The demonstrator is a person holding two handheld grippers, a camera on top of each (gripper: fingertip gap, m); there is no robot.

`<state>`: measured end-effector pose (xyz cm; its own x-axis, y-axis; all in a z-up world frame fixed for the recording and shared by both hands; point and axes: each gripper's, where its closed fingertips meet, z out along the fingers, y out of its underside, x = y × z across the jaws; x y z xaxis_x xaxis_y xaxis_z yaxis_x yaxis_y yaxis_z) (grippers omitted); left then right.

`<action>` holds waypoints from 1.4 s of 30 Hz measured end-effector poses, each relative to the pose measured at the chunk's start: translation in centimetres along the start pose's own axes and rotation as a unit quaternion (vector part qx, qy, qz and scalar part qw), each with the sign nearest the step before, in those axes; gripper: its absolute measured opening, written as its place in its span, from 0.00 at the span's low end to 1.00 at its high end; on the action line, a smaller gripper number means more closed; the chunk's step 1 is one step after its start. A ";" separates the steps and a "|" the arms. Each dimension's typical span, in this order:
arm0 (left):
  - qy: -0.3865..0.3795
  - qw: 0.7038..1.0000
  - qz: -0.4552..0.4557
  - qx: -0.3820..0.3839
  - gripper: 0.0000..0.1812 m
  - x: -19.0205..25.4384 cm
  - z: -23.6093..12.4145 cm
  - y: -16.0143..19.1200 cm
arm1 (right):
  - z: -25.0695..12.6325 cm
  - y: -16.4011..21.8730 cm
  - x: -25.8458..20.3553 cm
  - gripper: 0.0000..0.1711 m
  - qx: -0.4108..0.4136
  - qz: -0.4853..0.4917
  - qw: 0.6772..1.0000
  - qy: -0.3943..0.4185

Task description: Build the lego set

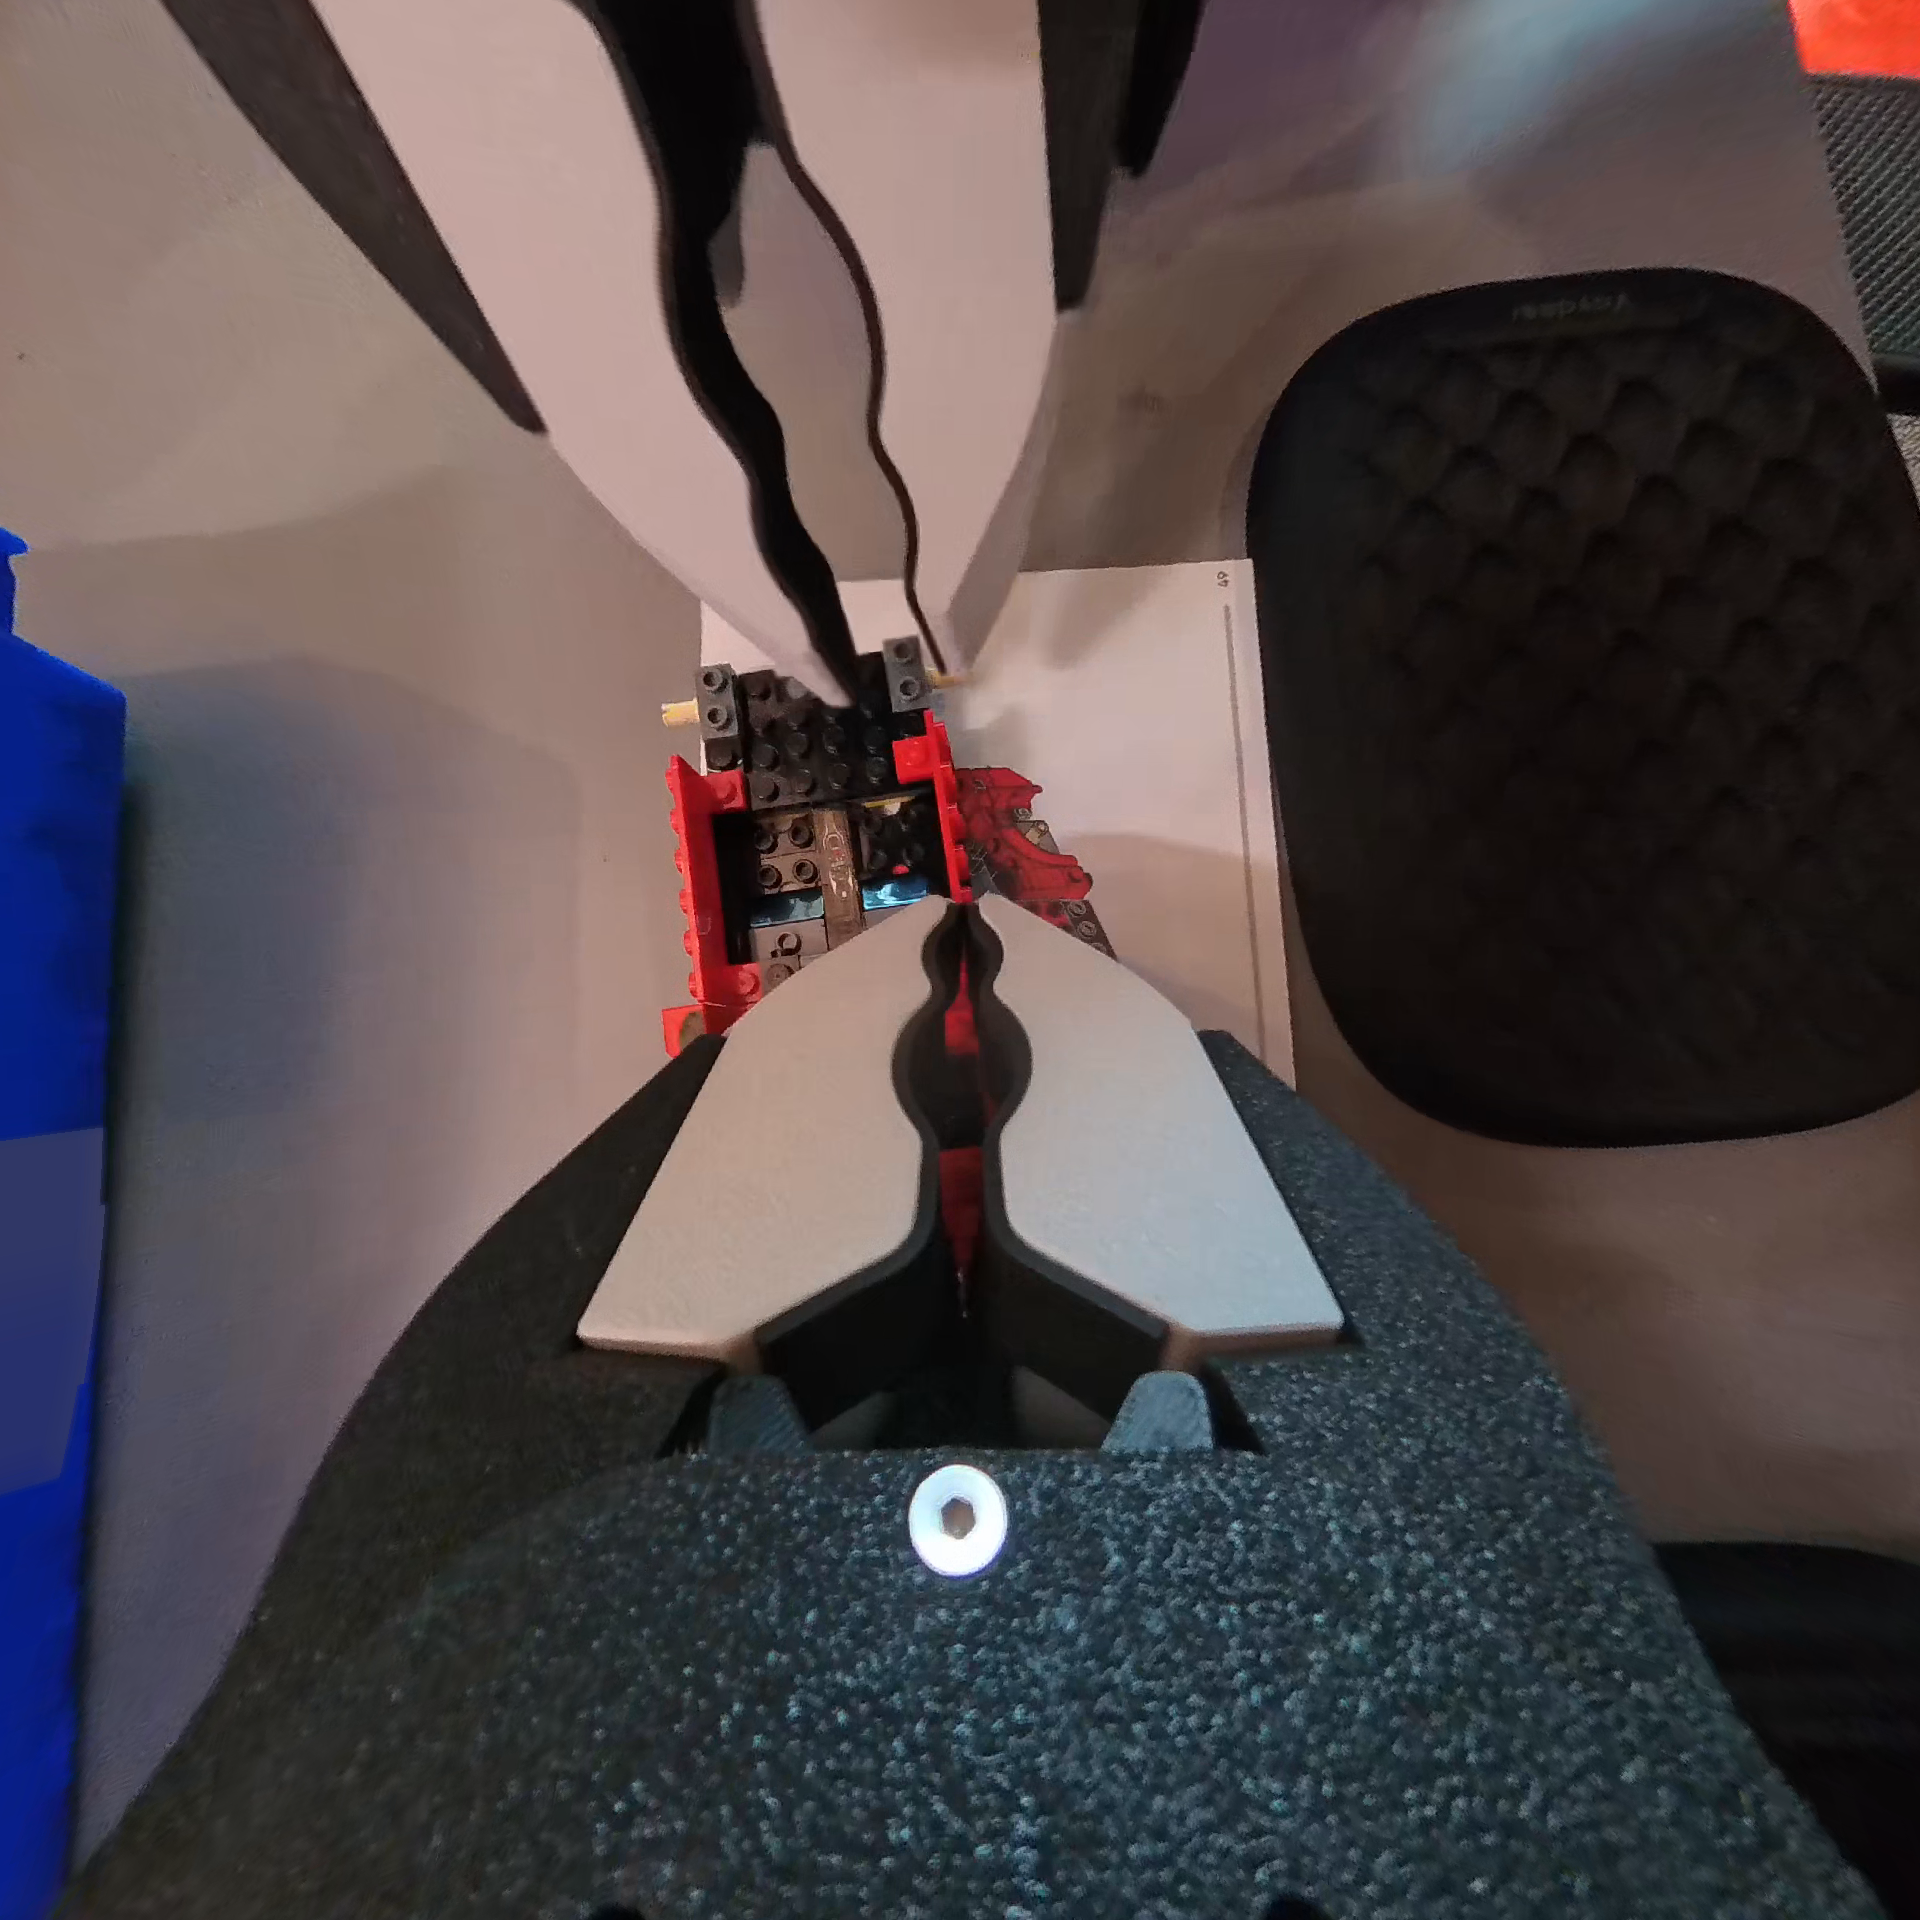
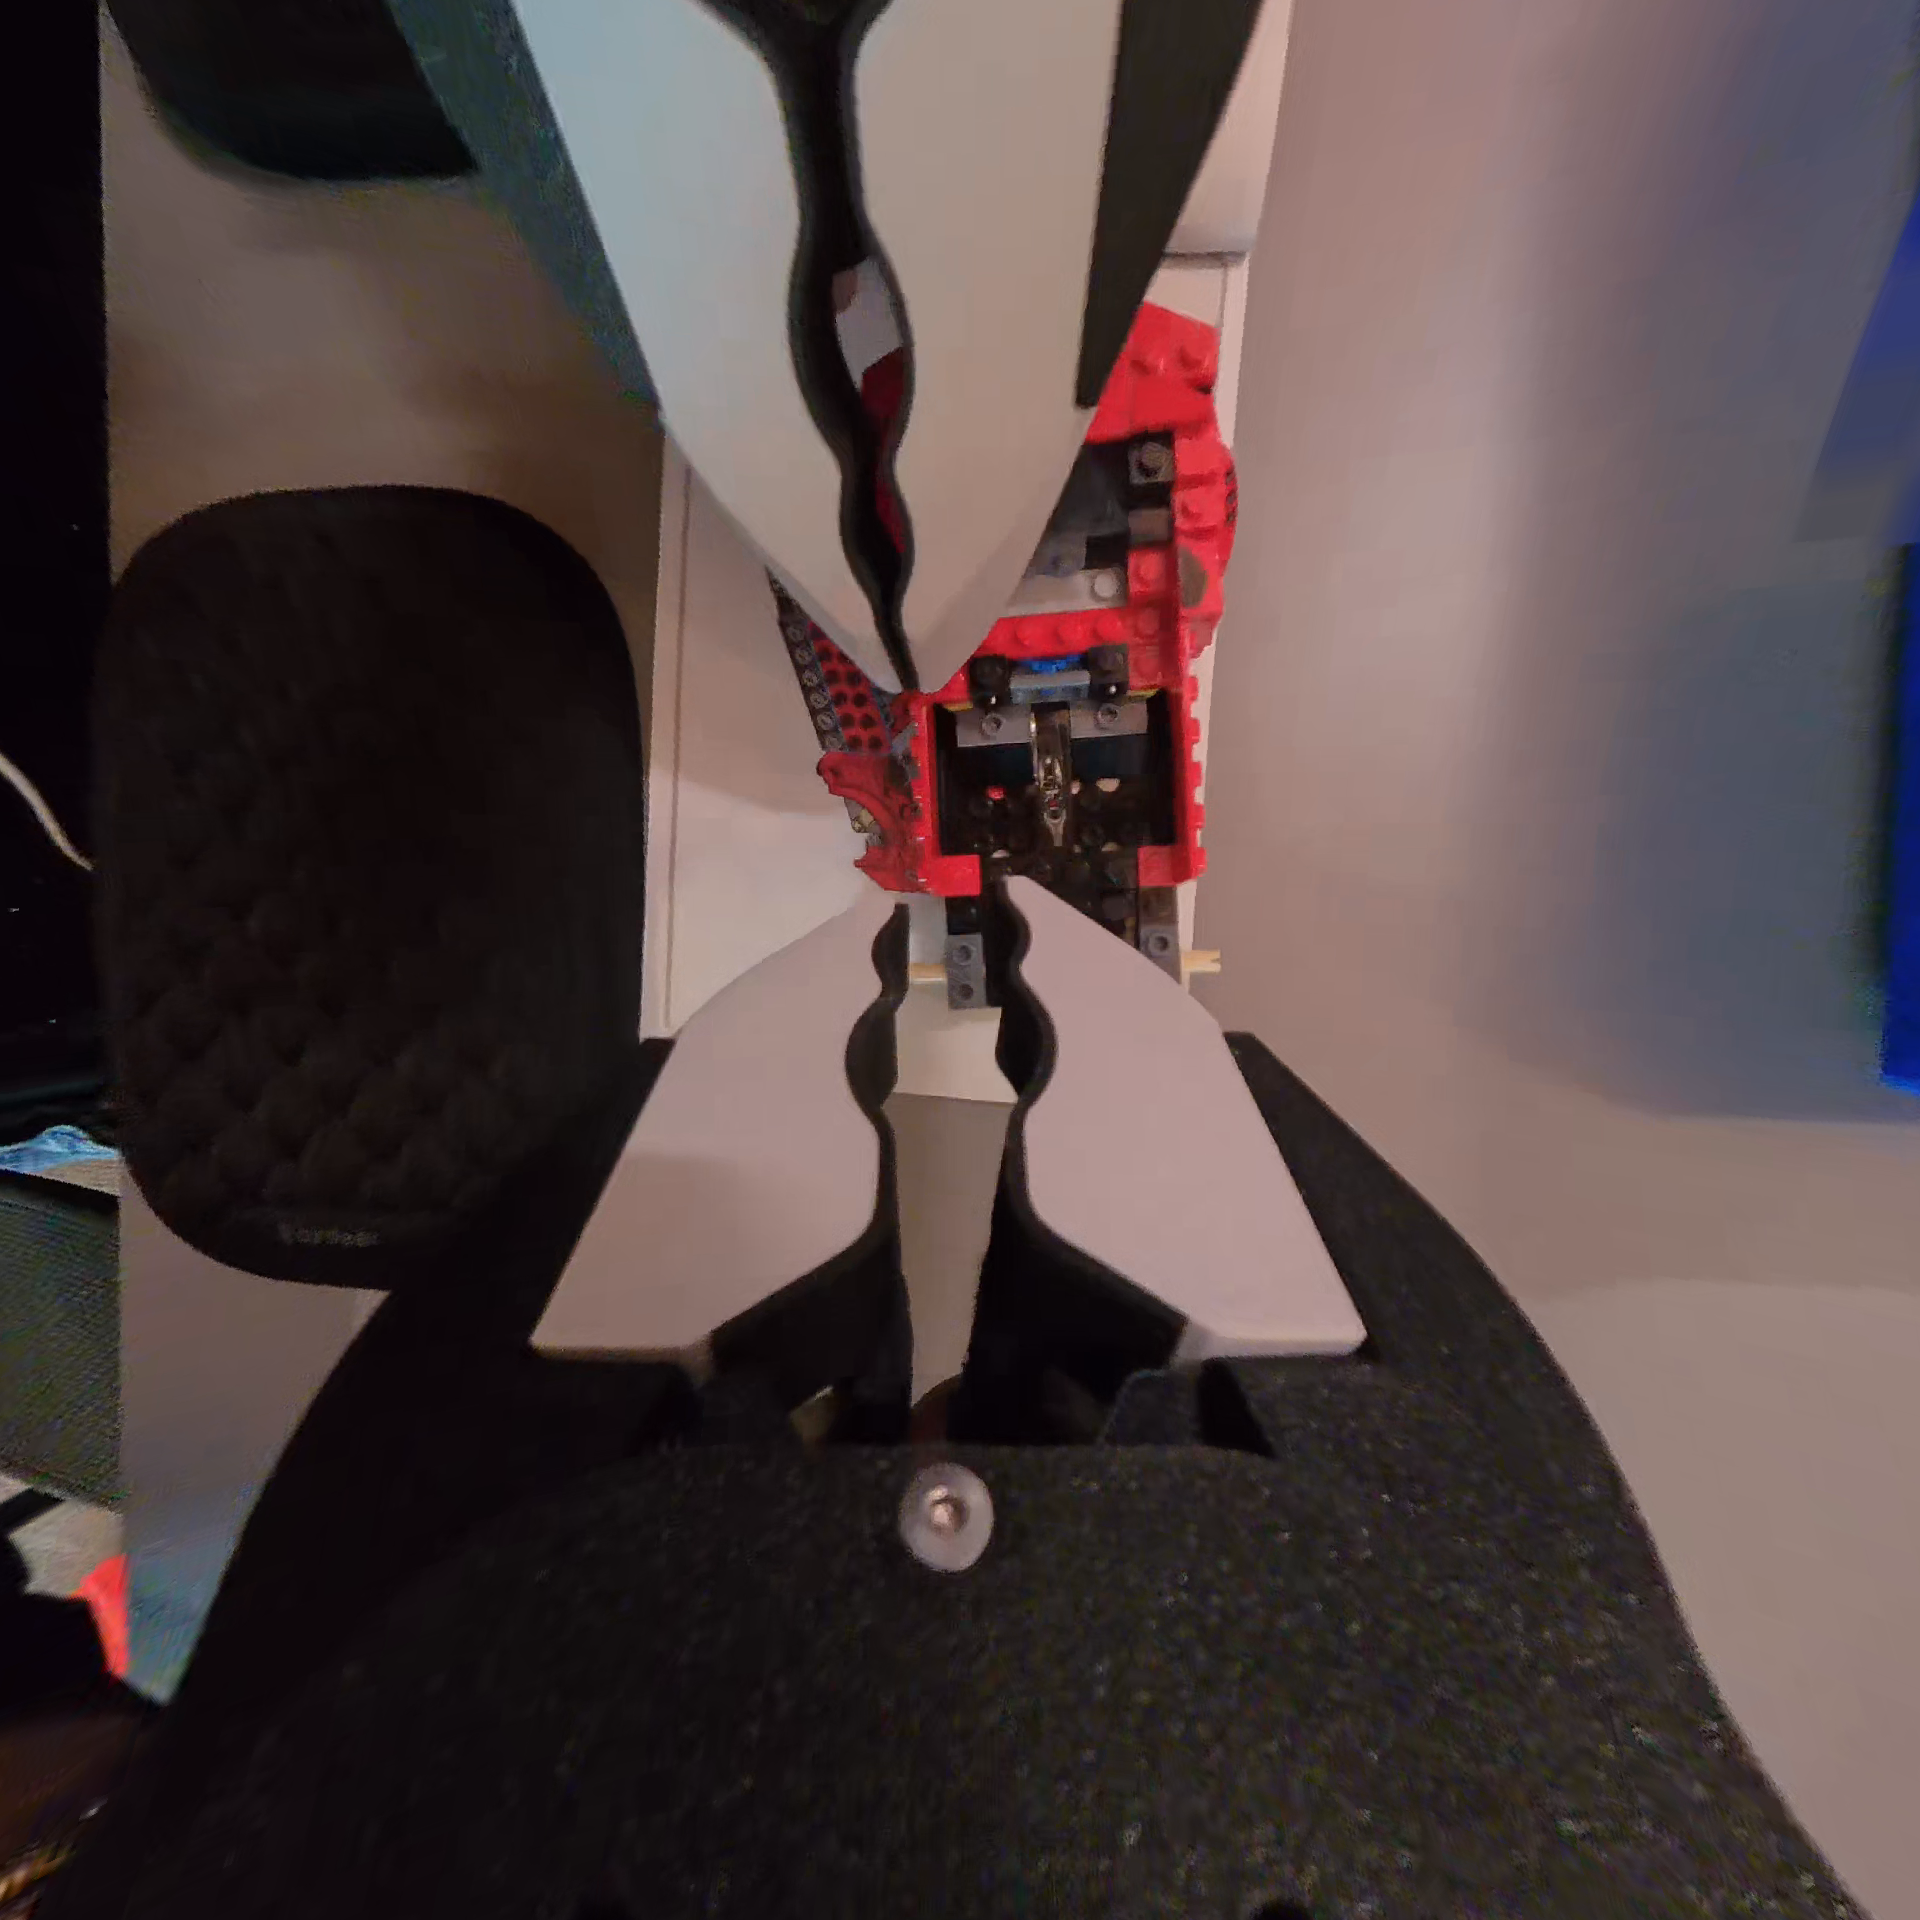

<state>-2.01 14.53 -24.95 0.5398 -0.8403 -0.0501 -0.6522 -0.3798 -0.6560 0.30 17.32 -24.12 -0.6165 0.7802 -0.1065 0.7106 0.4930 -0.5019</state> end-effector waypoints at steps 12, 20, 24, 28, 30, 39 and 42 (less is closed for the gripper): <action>0.006 1.000 -0.006 -0.005 0.00 0.1 0.1 0.0 | 1.9 0.4 -0.3 0.03 -0.003 -0.008 1.000 -0.003; 0.009 1.000 -0.011 -0.004 0.00 0.1 0.1 0.0 | 1.9 0.5 -0.5 0.03 -0.007 -0.001 1.000 -0.014; 0.009 1.000 -0.012 -0.003 0.00 0.1 0.1 0.0 | 1.9 0.5 -0.5 0.03 -0.012 0.020 0.999 -0.034; 0.009 1.000 -0.012 -0.003 0.00 0.0 0.1 0.0 | 1.9 0.6 -0.5 0.03 -0.024 0.048 0.997 -0.060; 0.010 1.000 -0.010 -0.002 0.02 0.1 0.1 0.0 | 1.9 0.6 -0.5 0.03 -0.031 0.059 0.995 -0.071; 0.005 1.000 0.002 -0.015 0.02 0.0 0.5 0.5 | 1.9 0.5 -0.6 0.03 -0.044 0.088 0.990 -0.102; 0.005 1.000 0.006 -0.012 0.02 0.1 0.4 0.4 | 1.9 0.5 -0.6 0.03 -0.048 0.090 0.990 -0.101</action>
<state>-1.97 14.51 -25.51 0.5264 -0.8488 -0.0496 -0.6707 -0.3786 -0.6378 0.39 16.34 -25.95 -0.5247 0.7706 -0.3616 0.8383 0.3939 -0.3770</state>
